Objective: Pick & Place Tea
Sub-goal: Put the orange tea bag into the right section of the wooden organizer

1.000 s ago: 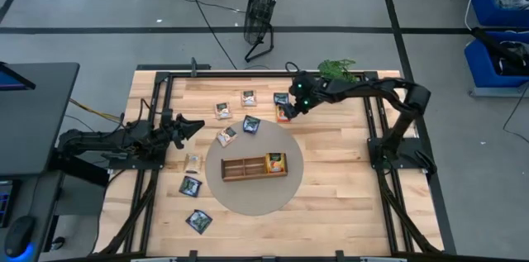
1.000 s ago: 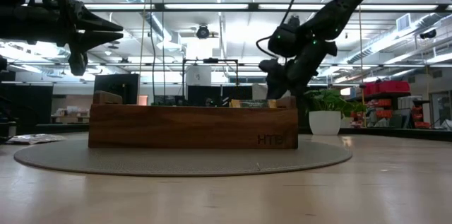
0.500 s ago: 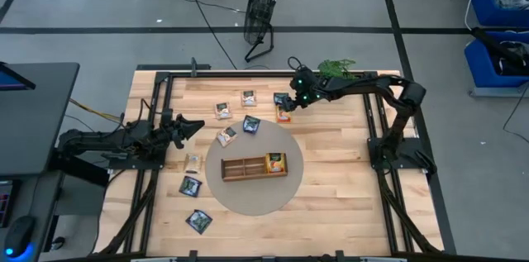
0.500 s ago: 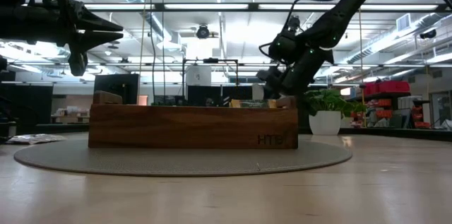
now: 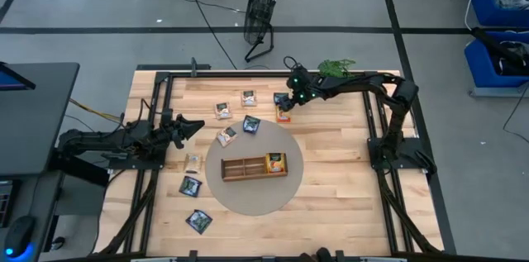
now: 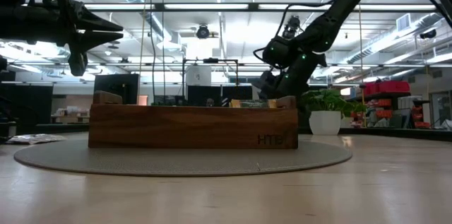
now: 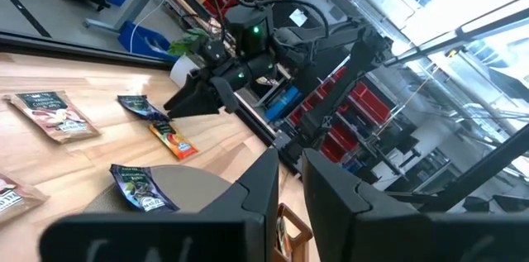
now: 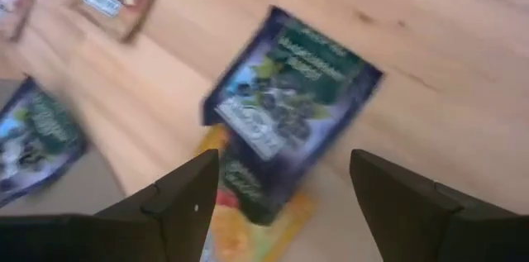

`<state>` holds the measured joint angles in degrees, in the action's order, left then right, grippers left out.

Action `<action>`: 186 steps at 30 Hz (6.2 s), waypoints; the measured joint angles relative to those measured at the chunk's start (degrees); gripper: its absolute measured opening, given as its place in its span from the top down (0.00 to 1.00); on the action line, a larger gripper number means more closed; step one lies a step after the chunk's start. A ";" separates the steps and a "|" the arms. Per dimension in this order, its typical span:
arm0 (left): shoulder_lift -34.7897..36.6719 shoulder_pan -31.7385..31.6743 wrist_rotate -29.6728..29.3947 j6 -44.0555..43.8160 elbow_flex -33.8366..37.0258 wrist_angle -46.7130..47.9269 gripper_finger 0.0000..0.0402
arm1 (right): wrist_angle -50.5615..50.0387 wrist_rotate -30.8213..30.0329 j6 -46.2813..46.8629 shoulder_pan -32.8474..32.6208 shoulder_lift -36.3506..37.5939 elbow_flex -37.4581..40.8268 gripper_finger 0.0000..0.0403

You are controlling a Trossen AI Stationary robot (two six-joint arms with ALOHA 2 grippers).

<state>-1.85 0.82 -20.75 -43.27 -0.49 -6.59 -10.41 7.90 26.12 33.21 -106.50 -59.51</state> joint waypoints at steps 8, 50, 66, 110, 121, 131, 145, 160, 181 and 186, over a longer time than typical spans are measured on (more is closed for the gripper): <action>0.00 0.02 0.00 -0.05 0.00 0.02 0.85 | -2.88 2.74 -5.64 -0.68 -1.95 -0.56 0.31; -0.01 0.02 0.00 0.32 0.02 0.98 0.85 | -11.36 5.37 -10.98 -8.25 8.04 -0.63 1.00; -0.02 0.02 0.00 0.38 0.01 1.47 0.85 | -16.52 -0.71 -9.90 -17.32 19.74 -0.74 1.00; -0.02 0.02 0.00 -0.06 0.00 1.57 0.85 | -4.64 -3.85 -13.15 -38.01 19.32 -0.85 1.00; -0.80 0.01 -0.01 -0.06 0.00 1.47 0.85 | -0.21 -4.73 -14.71 -37.94 16.72 -0.35 1.00; -1.90 0.02 -0.04 -1.55 0.00 1.39 0.85 | -1.49 -4.46 -14.61 -38.43 14.50 -0.37 1.00; -1.90 0.00 -0.02 -1.57 0.00 1.31 0.85 | -8.83 -11.97 -17.32 -39.64 13.66 -0.37 1.00; -1.90 0.00 0.00 -1.57 0.00 1.31 0.85 | -8.49 -8.19 -23.98 -39.68 14.14 -0.37 0.91; -1.90 0.01 0.00 -1.48 0.00 1.33 0.85 | -13.97 11.57 -9.46 -26.71 14.67 -5.84 0.49; -1.90 0.02 0.00 -1.35 0.00 1.37 0.85 | -16.95 22.94 -3.36 -23.64 13.17 -7.16 0.53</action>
<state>-3.75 0.84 -20.75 -44.62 -0.49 -5.21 -27.36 30.84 22.76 9.58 -93.33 -66.67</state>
